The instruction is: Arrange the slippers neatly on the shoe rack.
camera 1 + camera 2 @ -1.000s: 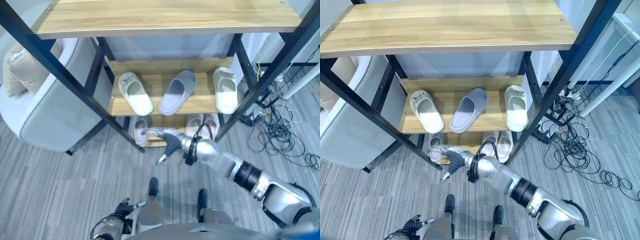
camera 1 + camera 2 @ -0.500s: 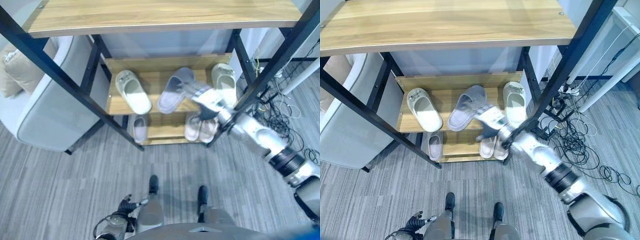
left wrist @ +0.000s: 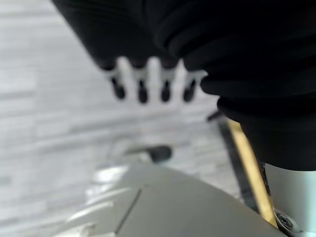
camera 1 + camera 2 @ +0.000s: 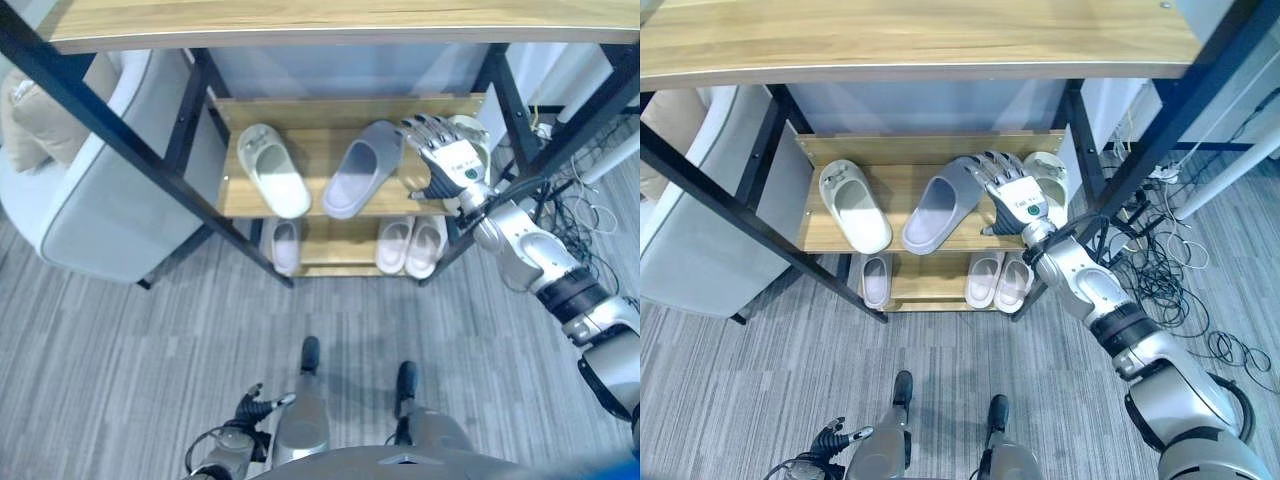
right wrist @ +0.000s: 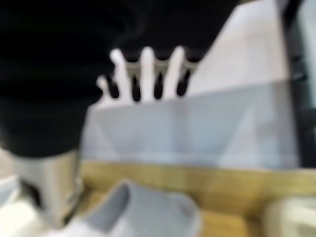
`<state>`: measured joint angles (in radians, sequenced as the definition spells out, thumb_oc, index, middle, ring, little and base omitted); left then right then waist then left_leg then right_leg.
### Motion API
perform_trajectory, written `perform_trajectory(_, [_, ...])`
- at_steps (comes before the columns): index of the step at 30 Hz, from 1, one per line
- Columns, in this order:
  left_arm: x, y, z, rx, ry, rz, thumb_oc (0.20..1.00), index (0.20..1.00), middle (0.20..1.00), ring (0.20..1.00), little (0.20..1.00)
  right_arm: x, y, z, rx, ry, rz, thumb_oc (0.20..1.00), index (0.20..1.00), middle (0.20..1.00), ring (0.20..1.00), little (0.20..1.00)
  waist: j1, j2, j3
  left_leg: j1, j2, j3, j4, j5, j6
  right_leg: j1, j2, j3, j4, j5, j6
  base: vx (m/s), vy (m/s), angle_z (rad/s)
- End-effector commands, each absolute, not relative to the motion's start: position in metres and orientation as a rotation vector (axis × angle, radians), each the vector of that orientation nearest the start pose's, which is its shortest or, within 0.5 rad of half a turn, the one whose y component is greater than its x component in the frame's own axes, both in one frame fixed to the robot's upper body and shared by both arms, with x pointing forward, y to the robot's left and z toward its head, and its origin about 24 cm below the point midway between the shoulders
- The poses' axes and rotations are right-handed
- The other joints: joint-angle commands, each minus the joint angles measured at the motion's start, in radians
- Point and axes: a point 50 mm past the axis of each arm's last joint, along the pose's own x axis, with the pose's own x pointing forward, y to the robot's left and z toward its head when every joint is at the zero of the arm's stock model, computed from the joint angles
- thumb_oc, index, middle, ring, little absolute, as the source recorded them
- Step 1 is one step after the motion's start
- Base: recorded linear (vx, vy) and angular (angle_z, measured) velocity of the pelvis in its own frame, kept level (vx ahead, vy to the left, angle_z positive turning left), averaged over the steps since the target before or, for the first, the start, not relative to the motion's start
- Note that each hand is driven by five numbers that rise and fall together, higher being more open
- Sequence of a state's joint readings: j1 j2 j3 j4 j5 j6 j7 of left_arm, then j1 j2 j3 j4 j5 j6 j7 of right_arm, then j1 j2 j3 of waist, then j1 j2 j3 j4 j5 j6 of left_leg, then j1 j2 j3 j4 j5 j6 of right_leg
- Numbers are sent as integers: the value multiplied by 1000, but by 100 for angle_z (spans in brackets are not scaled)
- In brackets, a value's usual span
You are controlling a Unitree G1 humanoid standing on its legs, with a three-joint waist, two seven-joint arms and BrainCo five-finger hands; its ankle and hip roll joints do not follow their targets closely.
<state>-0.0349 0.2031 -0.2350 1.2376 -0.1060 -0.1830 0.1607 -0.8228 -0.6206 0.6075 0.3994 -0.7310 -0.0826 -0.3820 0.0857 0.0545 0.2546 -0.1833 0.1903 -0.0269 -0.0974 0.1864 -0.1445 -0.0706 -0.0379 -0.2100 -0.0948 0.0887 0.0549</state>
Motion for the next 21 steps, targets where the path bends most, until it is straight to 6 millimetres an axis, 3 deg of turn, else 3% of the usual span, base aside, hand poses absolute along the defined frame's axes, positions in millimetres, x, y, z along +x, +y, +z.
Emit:
perform_trajectory(1, [134,225,-148,432,967,58,1000,1000,1000,1000,1000,362,-131,240,-1411,-923,-115,1000,1000,1000,1000,1000,41,-40,60,-4,-39,-5,72,-112,40,-70,-140,22,184,-122,95,8,14,7])
perform_trajectory(8, [153,233,-137,450,887,73,1000,1000,1000,1000,1000,383,-145,269,-1540,-881,-186,1000,1000,1000,1000,1000,66,-40,78,-65,-53,-15,62,-91,32,-115,-150,14,169,-96,101,8,33,8])
perform_trajectory(21, [148,243,-138,479,908,107,1000,1000,1000,1000,1000,395,-153,273,-1686,-839,-209,1000,1000,1000,1000,1000,95,-37,82,-144,-82,-22,52,-78,24,-153,-168,2,124,-65,114,21,29,3])
